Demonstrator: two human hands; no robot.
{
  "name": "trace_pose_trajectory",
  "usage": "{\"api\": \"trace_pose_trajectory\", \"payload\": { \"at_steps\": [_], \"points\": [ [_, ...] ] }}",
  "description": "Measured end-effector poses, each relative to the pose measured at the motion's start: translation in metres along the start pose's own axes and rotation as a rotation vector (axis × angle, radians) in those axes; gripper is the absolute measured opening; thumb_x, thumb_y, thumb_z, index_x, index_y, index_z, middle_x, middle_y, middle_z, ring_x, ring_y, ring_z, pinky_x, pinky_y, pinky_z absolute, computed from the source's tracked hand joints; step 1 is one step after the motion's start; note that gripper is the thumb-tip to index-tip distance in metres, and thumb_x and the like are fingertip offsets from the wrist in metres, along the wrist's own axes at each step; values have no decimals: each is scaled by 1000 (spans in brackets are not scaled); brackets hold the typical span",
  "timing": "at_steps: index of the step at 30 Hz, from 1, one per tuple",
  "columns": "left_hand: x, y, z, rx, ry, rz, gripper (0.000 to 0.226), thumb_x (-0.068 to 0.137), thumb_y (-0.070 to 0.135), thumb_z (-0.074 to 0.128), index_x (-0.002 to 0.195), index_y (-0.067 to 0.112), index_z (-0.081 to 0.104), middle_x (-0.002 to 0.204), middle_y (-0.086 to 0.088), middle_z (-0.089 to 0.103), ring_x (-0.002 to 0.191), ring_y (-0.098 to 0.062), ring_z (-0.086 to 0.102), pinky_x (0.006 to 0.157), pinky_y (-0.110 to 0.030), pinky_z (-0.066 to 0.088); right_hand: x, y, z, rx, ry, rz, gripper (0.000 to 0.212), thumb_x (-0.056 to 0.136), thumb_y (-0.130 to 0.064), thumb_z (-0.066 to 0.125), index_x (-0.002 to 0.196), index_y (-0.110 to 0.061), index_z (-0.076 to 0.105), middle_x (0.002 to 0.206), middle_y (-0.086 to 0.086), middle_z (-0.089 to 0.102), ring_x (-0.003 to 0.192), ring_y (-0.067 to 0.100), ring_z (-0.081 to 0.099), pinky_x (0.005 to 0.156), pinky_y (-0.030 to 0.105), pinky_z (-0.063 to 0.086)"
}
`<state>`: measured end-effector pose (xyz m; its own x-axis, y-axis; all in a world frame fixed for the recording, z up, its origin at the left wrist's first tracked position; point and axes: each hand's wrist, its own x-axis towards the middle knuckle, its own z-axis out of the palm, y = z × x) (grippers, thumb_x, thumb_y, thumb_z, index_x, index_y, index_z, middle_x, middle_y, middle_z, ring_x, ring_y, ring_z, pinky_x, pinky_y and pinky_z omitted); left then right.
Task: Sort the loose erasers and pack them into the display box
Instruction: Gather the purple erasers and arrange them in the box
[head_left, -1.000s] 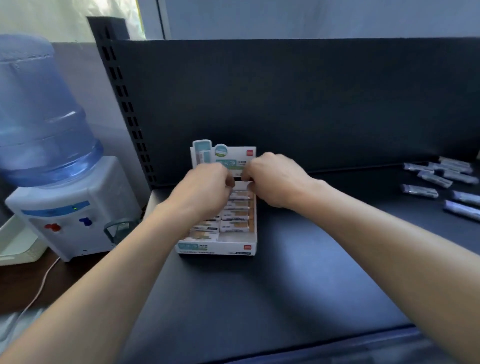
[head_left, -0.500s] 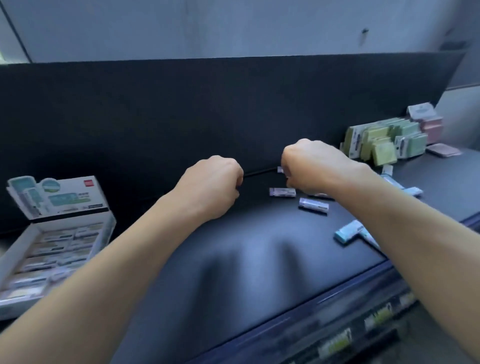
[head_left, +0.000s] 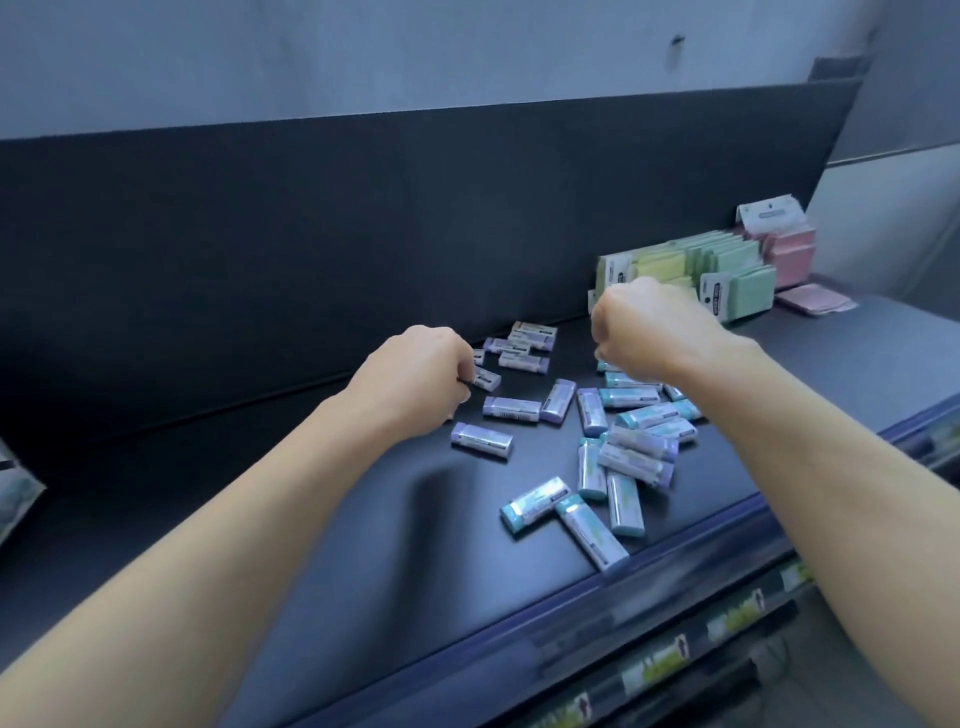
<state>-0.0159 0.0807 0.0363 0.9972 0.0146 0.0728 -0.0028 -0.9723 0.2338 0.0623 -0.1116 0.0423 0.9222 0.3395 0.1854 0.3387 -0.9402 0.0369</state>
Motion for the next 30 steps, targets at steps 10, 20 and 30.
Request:
{"api": "trace_pose_trajectory", "payload": {
  "at_steps": [10, 20, 30],
  "points": [
    [51, -2, 9, -70, 20, 71, 19, 86, 16, 58, 101, 20, 68, 103, -5, 63, 89, -28, 60, 78, -34, 51, 39, 7, 2, 16, 24, 52, 15, 84, -7, 61, 96, -10, 69, 97, 17, 65, 87, 36, 63, 71, 32, 51],
    [67, -14, 15, -13, -15, 60, 23, 90, 18, 54, 110, 22, 67, 100, -5, 63, 91, -29, 59, 81, -37, 53, 100, -7, 38, 113, -184, 28, 27, 88, -2, 50, 63, -11, 52, 84, 14, 57, 74, 30, 53, 63, 28, 41],
    [61, 16, 20, -41, -5, -7, 19, 88, 19, 59, 104, 22, 67, 89, 3, 59, 79, -21, 58, 75, -31, 51, 136, 2, 66, 336, -314, -35, 29, 91, -9, 54, 117, -3, 65, 118, 15, 64, 111, 31, 60, 88, 30, 47]
  ]
}}
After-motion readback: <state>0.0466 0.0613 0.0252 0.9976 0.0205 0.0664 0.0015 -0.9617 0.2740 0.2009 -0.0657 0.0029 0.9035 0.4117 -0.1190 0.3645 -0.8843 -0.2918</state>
